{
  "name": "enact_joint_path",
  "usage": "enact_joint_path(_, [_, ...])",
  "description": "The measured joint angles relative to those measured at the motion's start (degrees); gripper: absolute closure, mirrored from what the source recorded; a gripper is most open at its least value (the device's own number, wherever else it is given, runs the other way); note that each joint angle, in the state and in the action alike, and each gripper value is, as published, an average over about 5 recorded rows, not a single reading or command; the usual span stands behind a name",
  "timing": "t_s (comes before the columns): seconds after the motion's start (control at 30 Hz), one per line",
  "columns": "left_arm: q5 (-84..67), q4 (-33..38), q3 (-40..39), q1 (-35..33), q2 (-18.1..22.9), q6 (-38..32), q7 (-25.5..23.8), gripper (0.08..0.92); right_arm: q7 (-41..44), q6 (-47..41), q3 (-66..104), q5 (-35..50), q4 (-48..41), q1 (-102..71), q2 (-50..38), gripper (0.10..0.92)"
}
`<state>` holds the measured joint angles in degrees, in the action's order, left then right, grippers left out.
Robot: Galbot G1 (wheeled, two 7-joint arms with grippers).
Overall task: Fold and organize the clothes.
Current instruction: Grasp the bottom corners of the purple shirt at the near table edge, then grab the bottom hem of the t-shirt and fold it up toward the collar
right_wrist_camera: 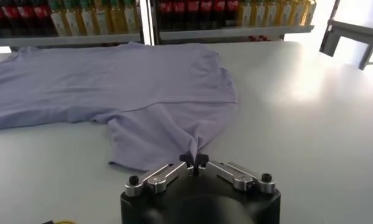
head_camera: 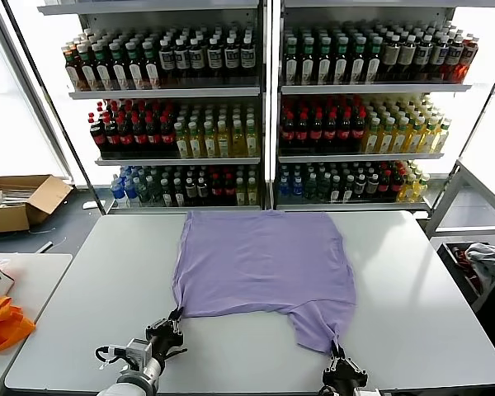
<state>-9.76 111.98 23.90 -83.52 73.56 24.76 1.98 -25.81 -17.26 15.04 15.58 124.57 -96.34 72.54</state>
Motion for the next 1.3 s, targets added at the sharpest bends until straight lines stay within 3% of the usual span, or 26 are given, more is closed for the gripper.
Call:
enact_joint_path(0.6, [-2.1,1.2,0.4,4.0,1.3,-6.0,1.6,0.911,4.5,4.6,3.8,-1.4,-1.8,7.7,1.1,0.908])
enact_joint_path(1.3, [-11.2,-8.6,-1.8,17.6,0.0,-9.5,3.3,0.911,7.4,2.3,3.1,4.0,-15.2,28.1,0.6,0.908])
